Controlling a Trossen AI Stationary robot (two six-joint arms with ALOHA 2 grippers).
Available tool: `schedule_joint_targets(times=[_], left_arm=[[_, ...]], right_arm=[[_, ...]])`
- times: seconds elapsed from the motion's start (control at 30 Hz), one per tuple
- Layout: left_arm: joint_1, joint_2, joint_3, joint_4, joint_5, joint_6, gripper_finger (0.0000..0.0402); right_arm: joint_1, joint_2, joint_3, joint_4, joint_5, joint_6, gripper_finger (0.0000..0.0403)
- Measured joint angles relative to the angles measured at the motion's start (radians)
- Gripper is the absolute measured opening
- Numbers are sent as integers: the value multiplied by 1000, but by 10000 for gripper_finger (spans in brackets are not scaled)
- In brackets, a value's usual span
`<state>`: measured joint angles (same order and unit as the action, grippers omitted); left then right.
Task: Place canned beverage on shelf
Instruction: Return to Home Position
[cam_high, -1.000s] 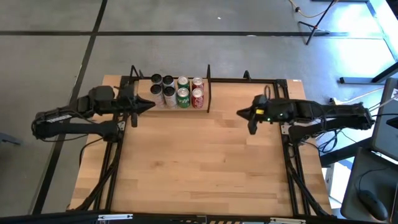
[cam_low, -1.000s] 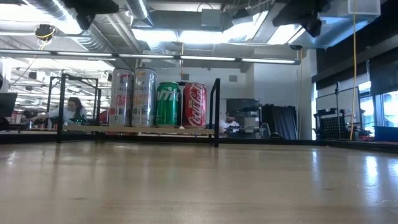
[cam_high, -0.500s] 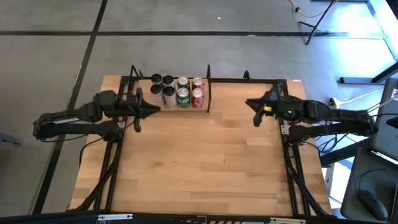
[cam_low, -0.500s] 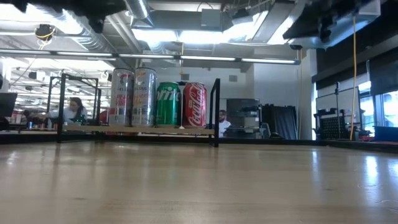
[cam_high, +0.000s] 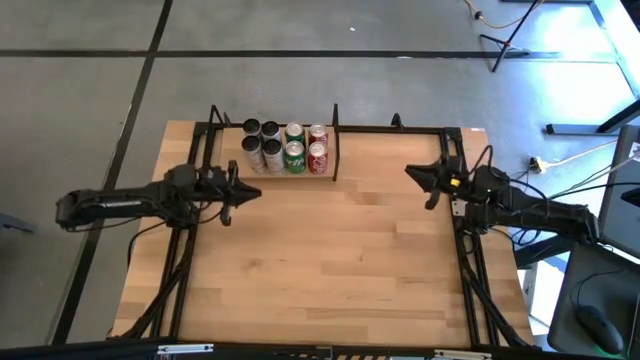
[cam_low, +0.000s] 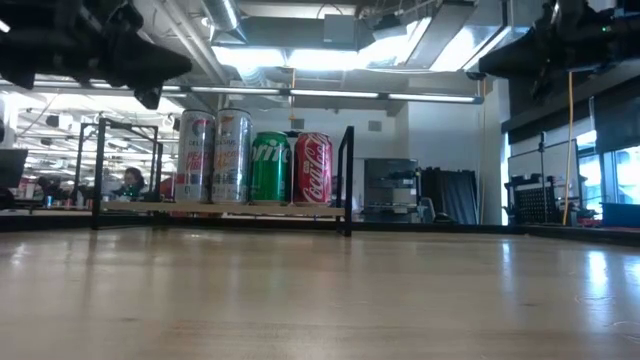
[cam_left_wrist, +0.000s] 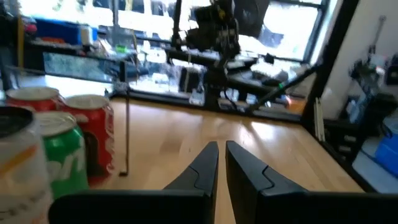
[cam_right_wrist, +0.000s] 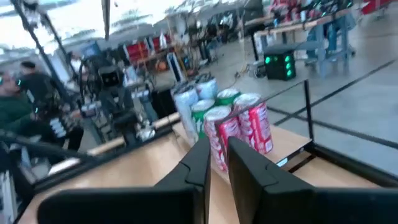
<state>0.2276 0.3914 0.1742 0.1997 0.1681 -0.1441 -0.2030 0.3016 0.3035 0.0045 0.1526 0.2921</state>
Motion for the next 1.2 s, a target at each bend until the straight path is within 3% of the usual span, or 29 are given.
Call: schedule_joint_targets(times=[0.23,0.43,0.6,0.77,0.93,1.2], left_arm=[[-35,-127,-64,6,-105,-1,21],[-65,-248,-162,5,-154,20,21],[-65,-319,-167,-91,-191,19,21],[-64,-334,-167,-176,-265,-2,21],[-65,-326,-167,-177,-253,-3,21],[-65,-326,-167,-176,-260,-3,21]], right_arm=[[-1,-80,-47,9,6,-4,44],[-1,-107,-108,65,-159,-63,44],[-1,-137,-171,87,-207,-60,44],[-1,-198,-230,102,-207,-68,44],[0,-296,-297,96,-209,-64,44],[0,-298,-296,29,-237,-65,44]])
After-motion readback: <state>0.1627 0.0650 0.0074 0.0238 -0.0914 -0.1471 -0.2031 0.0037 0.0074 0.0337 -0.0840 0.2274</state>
